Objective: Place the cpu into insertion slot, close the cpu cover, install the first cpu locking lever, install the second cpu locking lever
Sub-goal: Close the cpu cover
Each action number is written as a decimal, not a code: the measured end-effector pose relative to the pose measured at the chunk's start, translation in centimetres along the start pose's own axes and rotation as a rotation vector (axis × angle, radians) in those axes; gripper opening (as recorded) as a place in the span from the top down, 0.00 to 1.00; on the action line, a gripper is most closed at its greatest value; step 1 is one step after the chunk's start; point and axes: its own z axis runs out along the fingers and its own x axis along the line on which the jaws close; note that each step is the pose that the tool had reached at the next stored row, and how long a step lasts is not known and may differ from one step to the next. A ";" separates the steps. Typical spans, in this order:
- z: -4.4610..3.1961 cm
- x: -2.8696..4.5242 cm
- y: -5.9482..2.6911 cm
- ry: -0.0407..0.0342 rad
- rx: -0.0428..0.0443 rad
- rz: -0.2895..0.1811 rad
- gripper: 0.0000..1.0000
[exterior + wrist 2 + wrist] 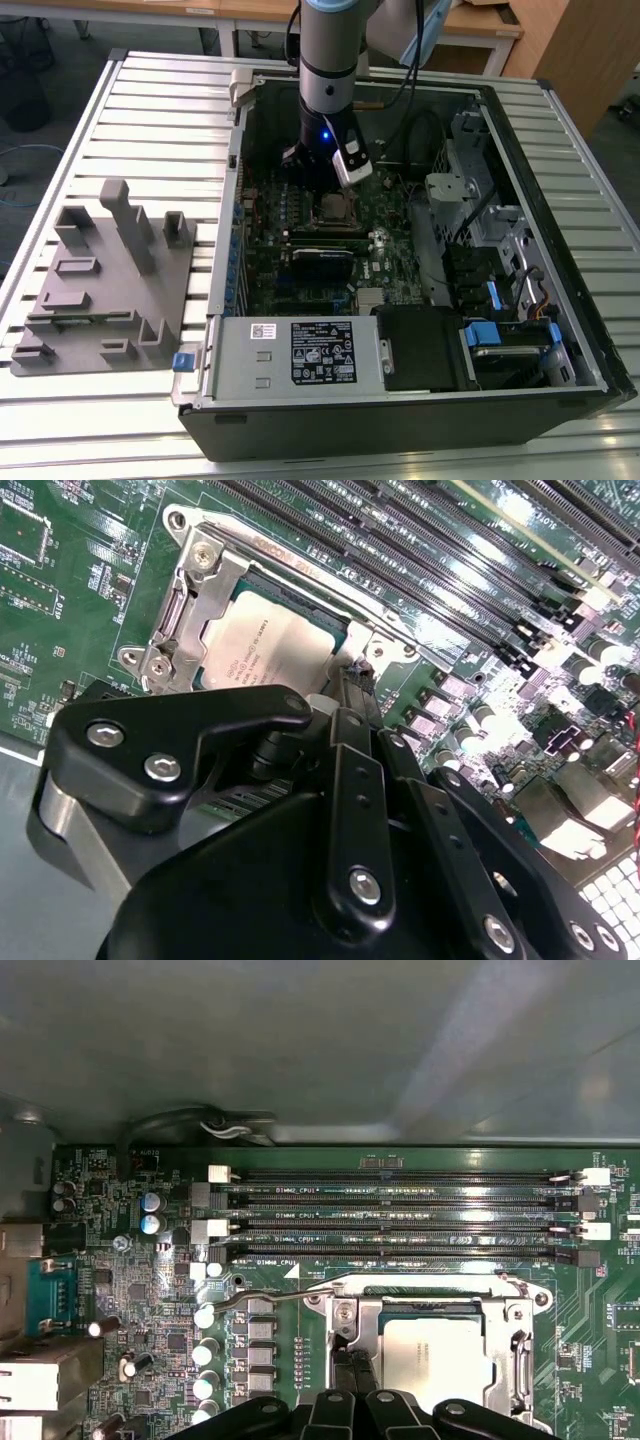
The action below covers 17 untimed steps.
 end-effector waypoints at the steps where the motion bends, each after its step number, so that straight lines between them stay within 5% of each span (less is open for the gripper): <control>1: 0.02 0.00 0.00 -0.0001 -0.0001 0.000 0.90; 17: -0.27 0.01 0.01 -0.0001 -0.0001 0.000 0.90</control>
